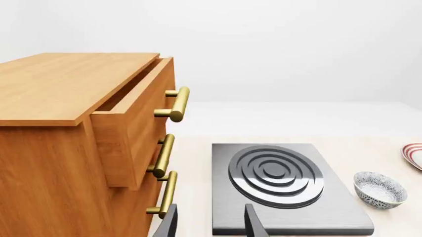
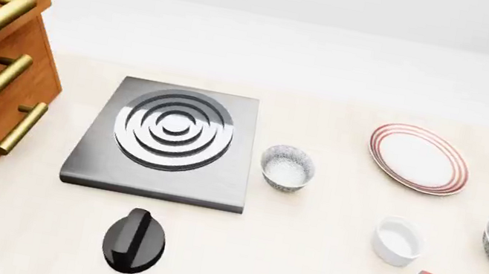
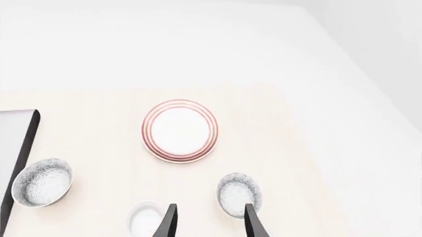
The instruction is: Pick the akita bowl next to the plate and place it on the plate.
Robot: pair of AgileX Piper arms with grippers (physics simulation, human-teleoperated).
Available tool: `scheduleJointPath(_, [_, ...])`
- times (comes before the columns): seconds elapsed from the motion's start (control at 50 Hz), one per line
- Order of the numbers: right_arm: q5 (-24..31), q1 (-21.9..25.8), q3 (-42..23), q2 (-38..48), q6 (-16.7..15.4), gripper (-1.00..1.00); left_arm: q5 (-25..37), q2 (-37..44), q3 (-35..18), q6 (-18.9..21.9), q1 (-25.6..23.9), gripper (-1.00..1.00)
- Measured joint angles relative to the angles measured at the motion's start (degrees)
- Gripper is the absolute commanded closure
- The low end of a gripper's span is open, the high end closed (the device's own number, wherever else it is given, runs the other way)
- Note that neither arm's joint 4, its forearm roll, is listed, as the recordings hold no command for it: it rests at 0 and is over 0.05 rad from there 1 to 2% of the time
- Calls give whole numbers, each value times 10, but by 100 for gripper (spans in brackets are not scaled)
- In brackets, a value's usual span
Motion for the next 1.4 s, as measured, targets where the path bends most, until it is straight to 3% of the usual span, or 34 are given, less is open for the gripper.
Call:
scheduleJointPath(0.6, [-111, 18, 21, 137, -5, -100, 0, 0, 0, 0, 0, -100])
scheduleJointPath(1.2, [-187, 3, 24, 246, -9, -100, 0, 0, 0, 0, 0, -100])
scheduleJointPath(1.4, [-189, 0, 5, 287, -12, -100, 0, 0, 0, 0, 0, -100])
